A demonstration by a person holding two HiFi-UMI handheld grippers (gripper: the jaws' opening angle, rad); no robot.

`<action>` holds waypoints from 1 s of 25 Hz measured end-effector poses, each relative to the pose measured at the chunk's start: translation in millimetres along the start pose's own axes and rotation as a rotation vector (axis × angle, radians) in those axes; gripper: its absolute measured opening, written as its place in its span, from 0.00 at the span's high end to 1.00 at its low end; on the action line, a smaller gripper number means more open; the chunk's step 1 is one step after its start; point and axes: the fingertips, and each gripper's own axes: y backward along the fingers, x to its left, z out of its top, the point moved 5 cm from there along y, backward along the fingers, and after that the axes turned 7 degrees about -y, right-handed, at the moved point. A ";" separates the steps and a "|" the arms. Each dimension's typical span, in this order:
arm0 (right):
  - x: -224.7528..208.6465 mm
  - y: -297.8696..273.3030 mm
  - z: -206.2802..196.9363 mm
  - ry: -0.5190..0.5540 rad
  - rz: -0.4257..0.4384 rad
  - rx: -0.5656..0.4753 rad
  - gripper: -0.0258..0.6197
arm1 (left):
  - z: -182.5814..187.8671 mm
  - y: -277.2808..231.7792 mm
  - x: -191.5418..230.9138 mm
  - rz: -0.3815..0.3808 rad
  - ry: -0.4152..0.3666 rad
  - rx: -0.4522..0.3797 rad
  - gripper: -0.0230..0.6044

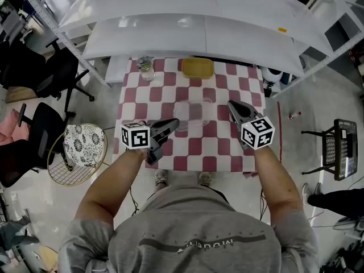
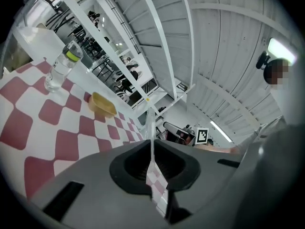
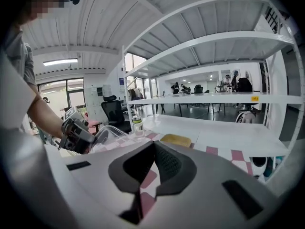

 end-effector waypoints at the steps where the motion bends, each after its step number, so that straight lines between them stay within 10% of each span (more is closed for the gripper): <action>1: 0.3 -0.3 -6.2 -0.009 0.002 0.007 0.92 | -6.1 -0.3 1.3 0.002 0.007 0.006 0.91; 14: -3.7 0.1 -83.9 -0.101 -0.006 0.090 0.92 | -74.1 0.9 24.5 0.056 0.066 0.078 0.91; 25: 3.7 -2.5 -123.5 -0.163 -0.006 0.117 0.92 | -75.7 -1.4 20.9 0.141 -0.298 0.116 0.91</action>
